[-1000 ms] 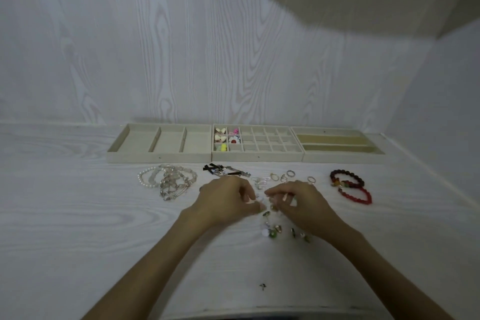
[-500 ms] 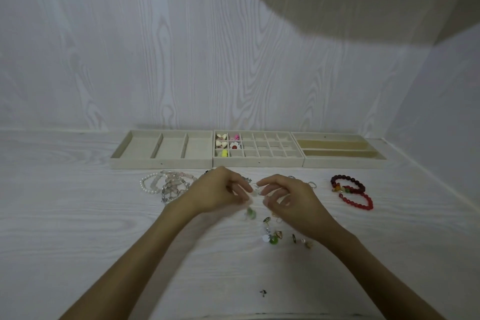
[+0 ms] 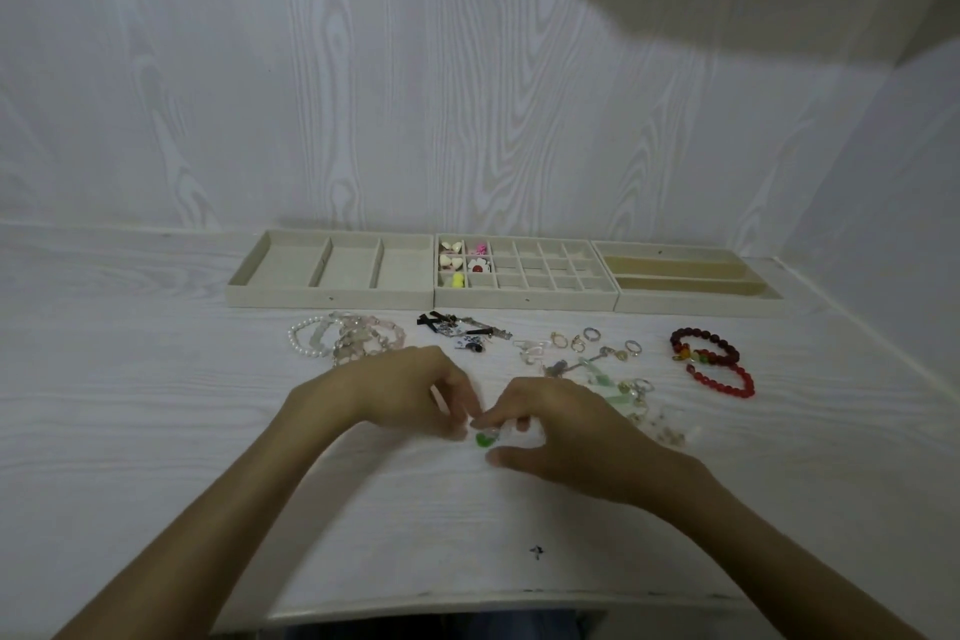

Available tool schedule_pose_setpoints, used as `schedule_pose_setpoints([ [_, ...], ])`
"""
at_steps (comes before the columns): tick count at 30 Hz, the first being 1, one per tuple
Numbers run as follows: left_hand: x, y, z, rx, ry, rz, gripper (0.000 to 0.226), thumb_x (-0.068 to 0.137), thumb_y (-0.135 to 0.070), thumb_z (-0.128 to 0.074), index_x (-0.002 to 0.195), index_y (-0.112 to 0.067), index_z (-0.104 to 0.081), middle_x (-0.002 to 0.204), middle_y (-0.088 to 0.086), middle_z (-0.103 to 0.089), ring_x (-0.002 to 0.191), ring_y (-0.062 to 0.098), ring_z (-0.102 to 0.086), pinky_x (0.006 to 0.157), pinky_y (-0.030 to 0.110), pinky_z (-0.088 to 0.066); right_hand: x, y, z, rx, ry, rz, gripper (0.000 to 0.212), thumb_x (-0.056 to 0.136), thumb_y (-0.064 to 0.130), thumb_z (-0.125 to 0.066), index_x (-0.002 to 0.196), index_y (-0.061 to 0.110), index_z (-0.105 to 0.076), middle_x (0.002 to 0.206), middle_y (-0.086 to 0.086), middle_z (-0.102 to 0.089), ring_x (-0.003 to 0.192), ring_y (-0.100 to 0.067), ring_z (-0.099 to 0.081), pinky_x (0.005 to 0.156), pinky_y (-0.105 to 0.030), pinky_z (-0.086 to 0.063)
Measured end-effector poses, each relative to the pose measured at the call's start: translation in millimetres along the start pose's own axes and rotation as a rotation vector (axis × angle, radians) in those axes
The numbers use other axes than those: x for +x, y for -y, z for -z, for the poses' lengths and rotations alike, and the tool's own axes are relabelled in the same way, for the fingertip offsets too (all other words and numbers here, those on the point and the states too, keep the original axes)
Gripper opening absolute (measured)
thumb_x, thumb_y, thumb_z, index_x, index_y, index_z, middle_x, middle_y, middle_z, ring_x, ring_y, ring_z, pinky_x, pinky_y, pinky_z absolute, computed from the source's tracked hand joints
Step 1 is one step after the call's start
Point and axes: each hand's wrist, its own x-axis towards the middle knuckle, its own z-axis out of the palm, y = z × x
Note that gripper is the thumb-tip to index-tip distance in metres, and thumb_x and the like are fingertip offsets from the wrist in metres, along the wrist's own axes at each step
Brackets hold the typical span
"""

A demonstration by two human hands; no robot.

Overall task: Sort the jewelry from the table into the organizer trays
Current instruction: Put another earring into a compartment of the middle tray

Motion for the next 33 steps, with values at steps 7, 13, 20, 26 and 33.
schedule_pose_setpoints([
  [7, -1.7, 9.1, -12.0, -0.145, -0.039, 0.011, 0.025, 0.087, -0.019, -0.065, 0.111, -0.024, -0.069, 0.094, -0.008, -0.068, 0.081, 0.007, -0.064, 0.079, 0.021, -0.052, 10.4, 1.1, -7.5, -0.007, -0.077, -0.096, 0.020, 0.089, 0.032, -0.062, 0.106, 0.029, -0.070, 0.094, 0.008, -0.061, 0.082, -0.007, -0.053, 0.074, -0.023, -0.044],
  [13, 1.2, 4.5, -20.0, -0.426, -0.196, -0.021, 0.019, 0.088, -0.020, -0.065, 0.105, -0.024, -0.073, 0.081, 0.008, -0.070, 0.065, 0.014, -0.054, 0.061, 0.024, -0.043, 16.8, -4.0, -7.2, 0.392, -0.164, -0.288, 0.004, 0.088, 0.021, -0.063, 0.090, 0.023, -0.066, 0.078, 0.010, -0.064, 0.072, -0.006, -0.064, 0.071, -0.027, -0.054],
  [20, 7.6, -5.0, -10.0, -0.646, -0.491, -0.068, 0.015, 0.085, -0.016, -0.068, 0.098, -0.020, -0.074, 0.062, -0.014, -0.070, 0.057, -0.008, -0.059, 0.046, 0.005, -0.037, 22.7, -2.7, 5.7, 1.012, -0.287, -0.428, 0.011, 0.090, 0.021, -0.062, 0.097, 0.014, -0.066, 0.082, 0.002, -0.073, 0.072, -0.007, -0.067, 0.060, -0.016, -0.046],
  [26, 25.0, -9.5, 13.0, -0.667, -0.601, -0.076, 0.014, 0.084, -0.023, -0.069, 0.097, -0.020, -0.074, 0.090, -0.014, -0.072, 0.079, -0.006, -0.066, 0.065, 0.005, -0.048, 46.5, -2.6, 19.7, 1.177, -0.413, -0.483, 0.019, 0.089, 0.026, -0.063, 0.106, 0.019, -0.060, 0.093, -0.001, -0.072, 0.080, -0.009, -0.068, 0.075, -0.025, -0.047],
  [33, 48.9, -6.4, 45.3, -0.733, -0.725, -0.125, 0.019, 0.082, -0.019, -0.071, 0.098, -0.009, -0.074, 0.086, -0.006, -0.074, 0.073, -0.004, -0.068, 0.065, 0.004, -0.047, 79.4, -11.7, 41.9, 1.043, -0.461, -0.402, 0.021, 0.091, 0.035, -0.058, 0.102, 0.021, -0.069, 0.092, 0.004, -0.073, 0.079, -0.004, -0.068, 0.072, -0.018, -0.047],
])
